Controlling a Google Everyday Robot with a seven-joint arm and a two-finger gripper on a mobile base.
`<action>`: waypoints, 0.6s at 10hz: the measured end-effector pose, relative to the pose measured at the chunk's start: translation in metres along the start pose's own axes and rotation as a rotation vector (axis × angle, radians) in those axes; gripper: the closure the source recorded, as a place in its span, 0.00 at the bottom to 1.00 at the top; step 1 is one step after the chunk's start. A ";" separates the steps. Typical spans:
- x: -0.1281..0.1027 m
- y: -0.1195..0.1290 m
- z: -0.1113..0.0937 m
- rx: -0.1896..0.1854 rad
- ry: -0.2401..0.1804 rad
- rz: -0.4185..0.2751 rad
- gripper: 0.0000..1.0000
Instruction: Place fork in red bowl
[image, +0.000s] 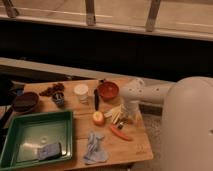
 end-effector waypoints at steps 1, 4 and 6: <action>-0.001 0.004 0.006 -0.007 0.001 -0.014 0.66; 0.001 0.002 0.006 -0.002 0.006 -0.020 0.94; 0.001 0.001 0.006 -0.007 0.005 -0.021 1.00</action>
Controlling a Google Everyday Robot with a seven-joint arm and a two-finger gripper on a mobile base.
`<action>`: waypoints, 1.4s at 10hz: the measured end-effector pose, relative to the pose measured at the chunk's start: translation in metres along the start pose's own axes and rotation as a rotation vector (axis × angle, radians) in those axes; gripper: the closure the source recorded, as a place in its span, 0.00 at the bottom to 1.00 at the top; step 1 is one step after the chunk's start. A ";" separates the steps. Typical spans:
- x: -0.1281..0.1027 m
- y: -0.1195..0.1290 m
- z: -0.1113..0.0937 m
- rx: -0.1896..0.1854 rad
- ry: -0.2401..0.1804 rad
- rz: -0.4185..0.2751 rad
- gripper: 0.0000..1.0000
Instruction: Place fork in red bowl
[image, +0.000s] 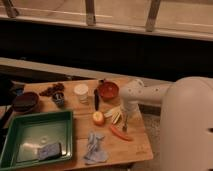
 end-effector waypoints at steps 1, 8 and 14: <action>0.000 0.000 0.001 -0.006 -0.003 0.002 1.00; -0.045 -0.023 -0.061 0.000 -0.140 0.059 1.00; -0.105 -0.018 -0.109 -0.042 -0.273 0.074 1.00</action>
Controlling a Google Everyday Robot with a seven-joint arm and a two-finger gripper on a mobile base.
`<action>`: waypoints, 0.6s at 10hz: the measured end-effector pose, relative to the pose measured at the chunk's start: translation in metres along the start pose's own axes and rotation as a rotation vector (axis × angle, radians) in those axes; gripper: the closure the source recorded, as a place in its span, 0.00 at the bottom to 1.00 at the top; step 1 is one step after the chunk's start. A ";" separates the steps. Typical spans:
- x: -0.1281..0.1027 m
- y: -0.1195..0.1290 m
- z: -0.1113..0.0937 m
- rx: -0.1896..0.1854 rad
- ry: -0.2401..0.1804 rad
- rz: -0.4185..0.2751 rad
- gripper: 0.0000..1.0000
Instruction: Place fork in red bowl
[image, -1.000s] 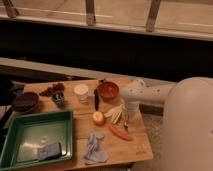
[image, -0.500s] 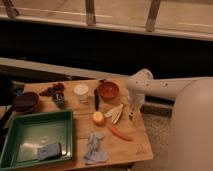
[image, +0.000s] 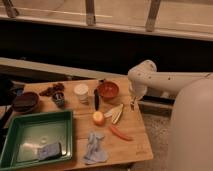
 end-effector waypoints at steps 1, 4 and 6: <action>-0.013 0.006 -0.007 -0.013 -0.023 -0.003 1.00; -0.037 0.047 -0.026 -0.064 -0.077 -0.037 1.00; -0.046 0.081 -0.032 -0.110 -0.097 -0.072 1.00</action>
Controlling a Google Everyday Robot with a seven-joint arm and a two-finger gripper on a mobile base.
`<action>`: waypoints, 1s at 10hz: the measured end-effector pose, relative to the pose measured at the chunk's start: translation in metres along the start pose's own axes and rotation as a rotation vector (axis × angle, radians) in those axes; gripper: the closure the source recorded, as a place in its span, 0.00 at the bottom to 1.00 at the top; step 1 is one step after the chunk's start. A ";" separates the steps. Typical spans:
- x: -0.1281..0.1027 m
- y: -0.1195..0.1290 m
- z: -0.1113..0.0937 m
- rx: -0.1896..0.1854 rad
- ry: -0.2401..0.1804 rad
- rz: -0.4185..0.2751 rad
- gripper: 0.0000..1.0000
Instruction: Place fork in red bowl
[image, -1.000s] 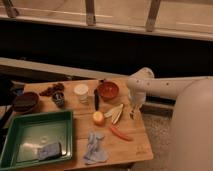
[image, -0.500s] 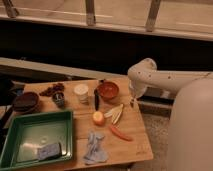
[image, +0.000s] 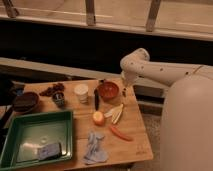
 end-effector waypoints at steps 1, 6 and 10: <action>-0.003 0.017 0.000 -0.027 -0.005 -0.016 1.00; 0.001 0.095 0.004 -0.158 0.010 -0.090 1.00; 0.014 0.108 0.035 -0.201 0.060 -0.094 0.95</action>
